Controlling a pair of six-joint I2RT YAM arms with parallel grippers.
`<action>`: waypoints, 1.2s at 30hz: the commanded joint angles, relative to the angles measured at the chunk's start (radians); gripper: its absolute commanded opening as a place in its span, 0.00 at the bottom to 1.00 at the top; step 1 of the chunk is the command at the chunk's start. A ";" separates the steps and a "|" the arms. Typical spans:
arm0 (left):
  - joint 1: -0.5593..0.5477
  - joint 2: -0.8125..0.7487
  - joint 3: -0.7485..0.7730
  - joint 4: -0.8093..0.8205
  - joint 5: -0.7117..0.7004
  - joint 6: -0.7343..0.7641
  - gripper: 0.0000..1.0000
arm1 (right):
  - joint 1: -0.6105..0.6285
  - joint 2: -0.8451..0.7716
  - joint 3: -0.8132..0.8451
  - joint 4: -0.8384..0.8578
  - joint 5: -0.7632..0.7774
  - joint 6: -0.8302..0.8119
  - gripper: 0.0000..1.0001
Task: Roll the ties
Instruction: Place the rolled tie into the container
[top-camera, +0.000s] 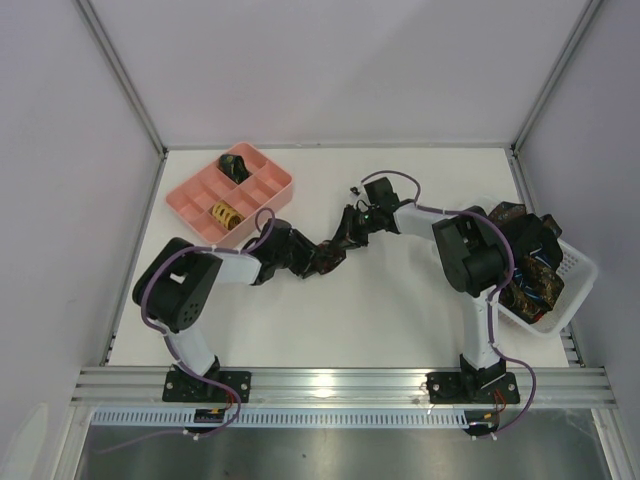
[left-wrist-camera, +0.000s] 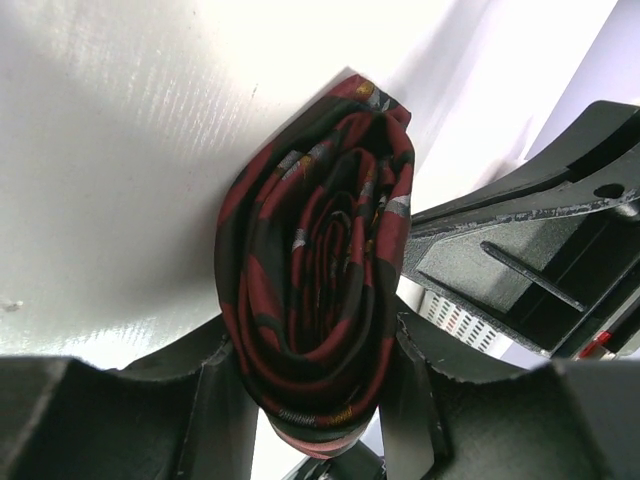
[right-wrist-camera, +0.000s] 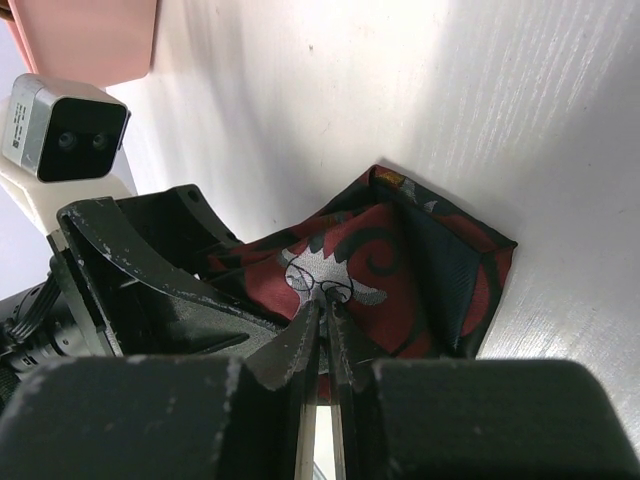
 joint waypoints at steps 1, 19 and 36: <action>0.011 0.013 0.027 -0.035 -0.002 0.059 0.00 | 0.013 0.027 0.035 -0.049 0.013 -0.006 0.12; 0.053 -0.128 0.074 -0.246 0.073 0.283 0.00 | -0.038 -0.076 0.215 -0.232 0.105 -0.025 0.14; 0.418 -0.427 0.315 -0.696 0.145 0.510 0.00 | -0.032 -0.146 0.144 -0.289 0.106 -0.059 0.14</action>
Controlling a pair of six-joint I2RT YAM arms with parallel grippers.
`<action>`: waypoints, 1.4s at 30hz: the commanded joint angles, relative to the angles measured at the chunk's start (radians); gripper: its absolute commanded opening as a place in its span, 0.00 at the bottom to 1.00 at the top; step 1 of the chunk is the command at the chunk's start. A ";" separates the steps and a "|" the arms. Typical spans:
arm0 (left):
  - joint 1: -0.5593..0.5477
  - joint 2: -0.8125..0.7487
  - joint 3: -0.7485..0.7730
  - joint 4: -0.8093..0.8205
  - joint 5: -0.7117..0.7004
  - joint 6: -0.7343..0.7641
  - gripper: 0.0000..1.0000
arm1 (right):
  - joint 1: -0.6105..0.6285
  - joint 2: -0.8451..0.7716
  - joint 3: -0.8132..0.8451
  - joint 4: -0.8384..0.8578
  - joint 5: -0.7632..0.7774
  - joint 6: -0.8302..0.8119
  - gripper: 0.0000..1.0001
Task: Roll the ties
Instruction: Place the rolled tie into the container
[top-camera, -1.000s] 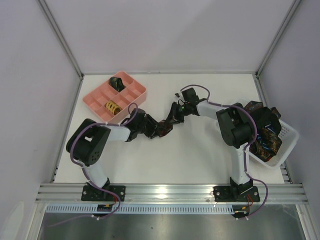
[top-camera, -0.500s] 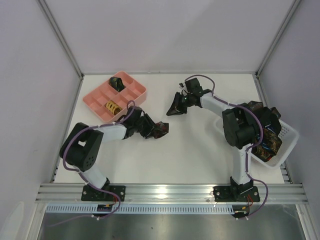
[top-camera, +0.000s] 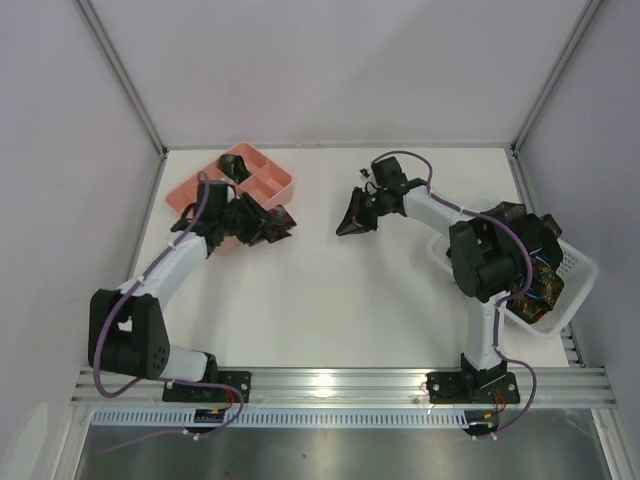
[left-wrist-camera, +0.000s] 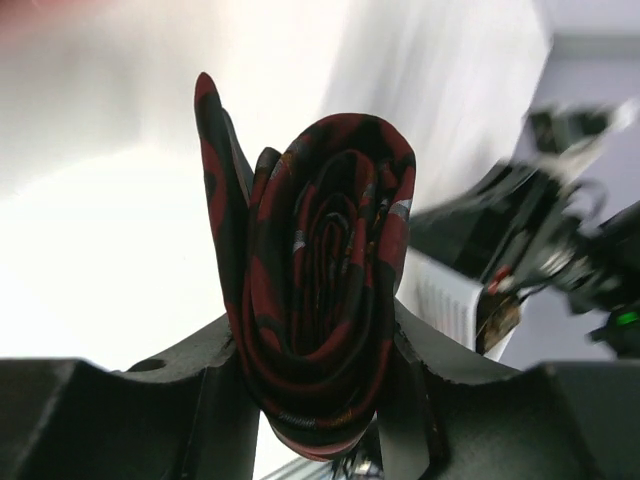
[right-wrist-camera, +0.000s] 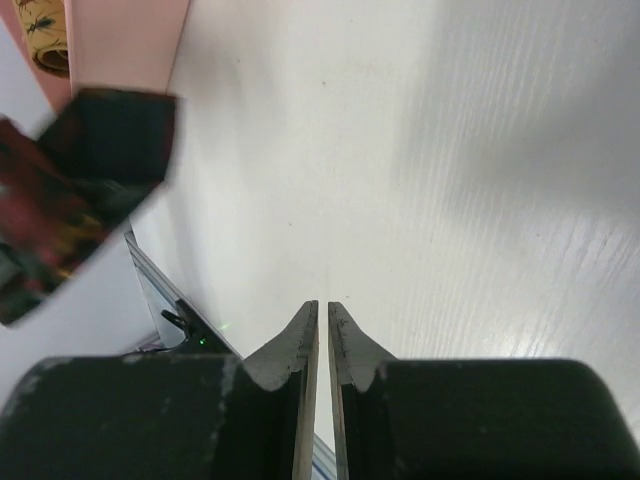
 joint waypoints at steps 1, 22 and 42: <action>0.108 -0.073 0.109 -0.117 0.031 0.110 0.01 | 0.011 -0.073 -0.007 -0.021 -0.011 -0.022 0.14; 0.476 0.162 0.324 -0.448 0.090 0.385 0.01 | 0.048 -0.080 -0.019 -0.021 -0.064 -0.030 0.14; 0.502 0.345 0.457 -0.519 -0.030 0.429 0.01 | 0.019 -0.070 -0.010 -0.021 -0.078 -0.031 0.13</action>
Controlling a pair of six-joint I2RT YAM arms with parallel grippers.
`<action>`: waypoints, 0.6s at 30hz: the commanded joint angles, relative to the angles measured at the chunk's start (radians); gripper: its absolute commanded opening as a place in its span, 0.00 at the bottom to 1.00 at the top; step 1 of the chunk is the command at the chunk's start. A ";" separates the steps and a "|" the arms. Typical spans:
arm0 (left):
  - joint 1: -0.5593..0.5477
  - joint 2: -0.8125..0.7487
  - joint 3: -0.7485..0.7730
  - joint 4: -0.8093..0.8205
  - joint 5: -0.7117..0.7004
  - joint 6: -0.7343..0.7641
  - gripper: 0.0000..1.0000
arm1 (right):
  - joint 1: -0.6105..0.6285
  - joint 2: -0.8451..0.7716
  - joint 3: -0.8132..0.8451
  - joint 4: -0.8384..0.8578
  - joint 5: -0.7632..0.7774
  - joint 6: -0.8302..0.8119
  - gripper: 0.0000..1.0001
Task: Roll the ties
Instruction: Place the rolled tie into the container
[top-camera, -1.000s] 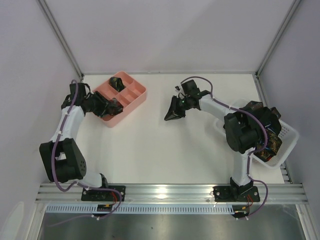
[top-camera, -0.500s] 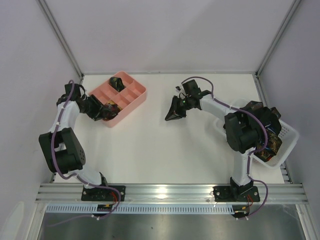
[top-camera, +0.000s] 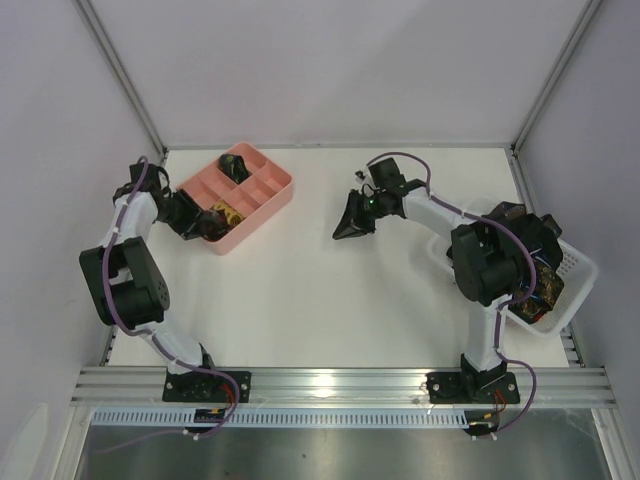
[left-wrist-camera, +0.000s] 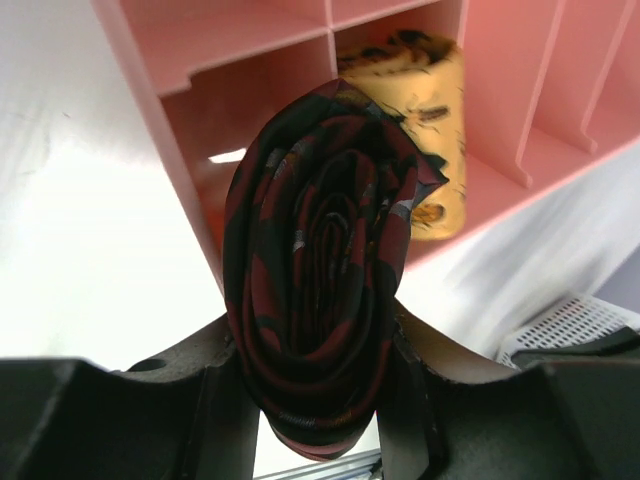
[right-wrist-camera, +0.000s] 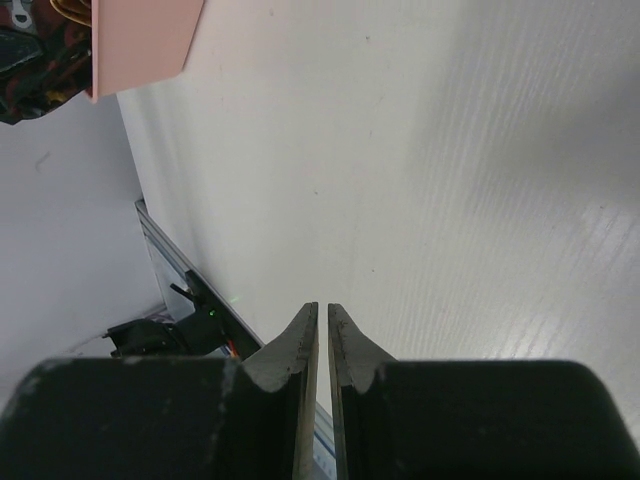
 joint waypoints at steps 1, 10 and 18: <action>0.011 0.036 0.076 -0.056 -0.060 0.043 0.00 | -0.007 -0.030 0.011 0.001 -0.027 -0.014 0.13; 0.000 0.132 0.222 -0.205 -0.187 0.072 0.01 | -0.009 -0.007 0.039 -0.016 -0.035 -0.002 0.14; -0.019 0.160 0.251 -0.303 -0.253 0.054 0.00 | 0.005 0.016 0.069 -0.037 -0.042 0.007 0.14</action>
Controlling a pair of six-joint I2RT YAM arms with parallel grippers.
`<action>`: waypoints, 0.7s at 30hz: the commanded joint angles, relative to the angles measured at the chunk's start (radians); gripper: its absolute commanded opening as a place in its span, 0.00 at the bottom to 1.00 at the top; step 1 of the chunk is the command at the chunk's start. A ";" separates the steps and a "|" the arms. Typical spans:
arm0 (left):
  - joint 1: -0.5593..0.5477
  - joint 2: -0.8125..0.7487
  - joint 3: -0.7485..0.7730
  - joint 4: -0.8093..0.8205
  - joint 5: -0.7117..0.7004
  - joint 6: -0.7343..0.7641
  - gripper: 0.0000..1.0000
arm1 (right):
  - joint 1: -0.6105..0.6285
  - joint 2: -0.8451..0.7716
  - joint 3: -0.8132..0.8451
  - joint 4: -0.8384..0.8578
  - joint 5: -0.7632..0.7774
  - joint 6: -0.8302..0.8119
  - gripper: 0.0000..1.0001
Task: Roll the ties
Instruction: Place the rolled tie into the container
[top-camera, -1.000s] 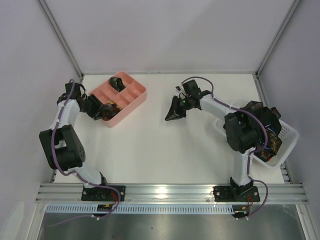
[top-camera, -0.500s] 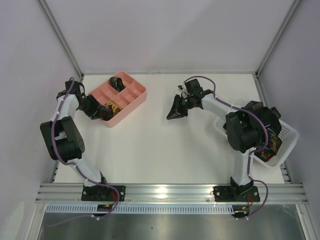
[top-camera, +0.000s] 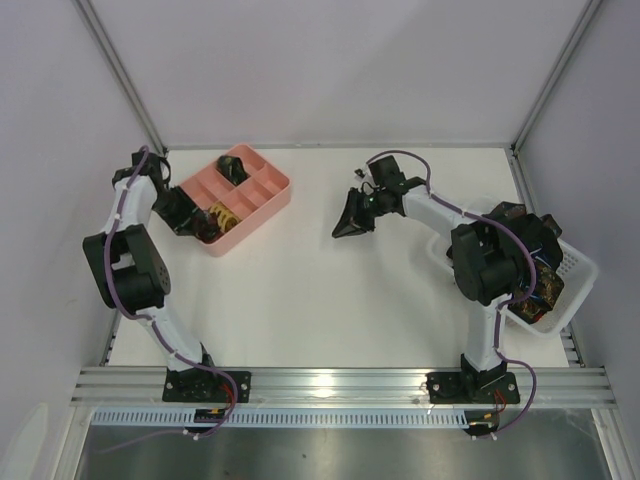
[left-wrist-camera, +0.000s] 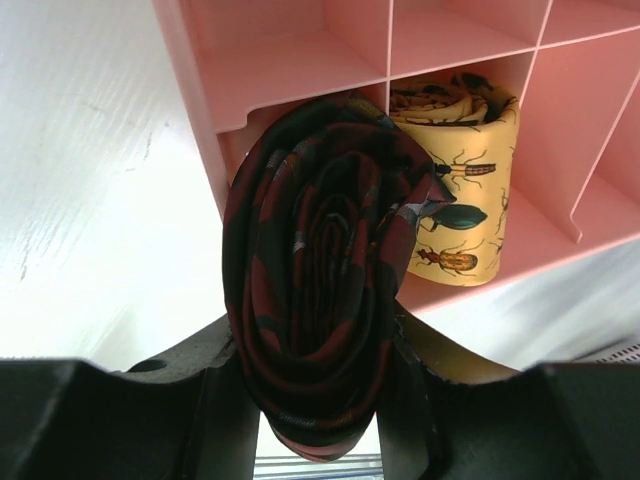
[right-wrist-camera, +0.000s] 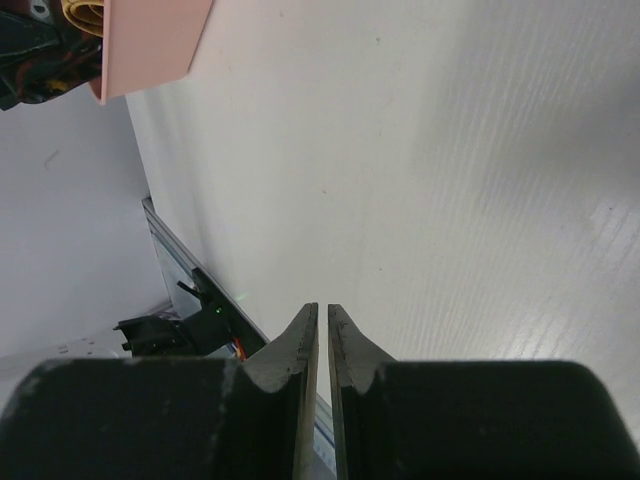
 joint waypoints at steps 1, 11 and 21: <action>-0.009 0.025 0.041 -0.107 -0.091 0.011 0.00 | 0.009 0.016 0.063 -0.021 -0.029 0.006 0.14; -0.057 0.062 0.064 -0.238 -0.227 -0.010 0.01 | 0.026 0.030 0.068 -0.036 -0.038 0.010 0.13; -0.080 0.136 0.132 -0.301 -0.324 -0.065 0.00 | 0.021 0.020 0.042 -0.029 -0.044 0.006 0.13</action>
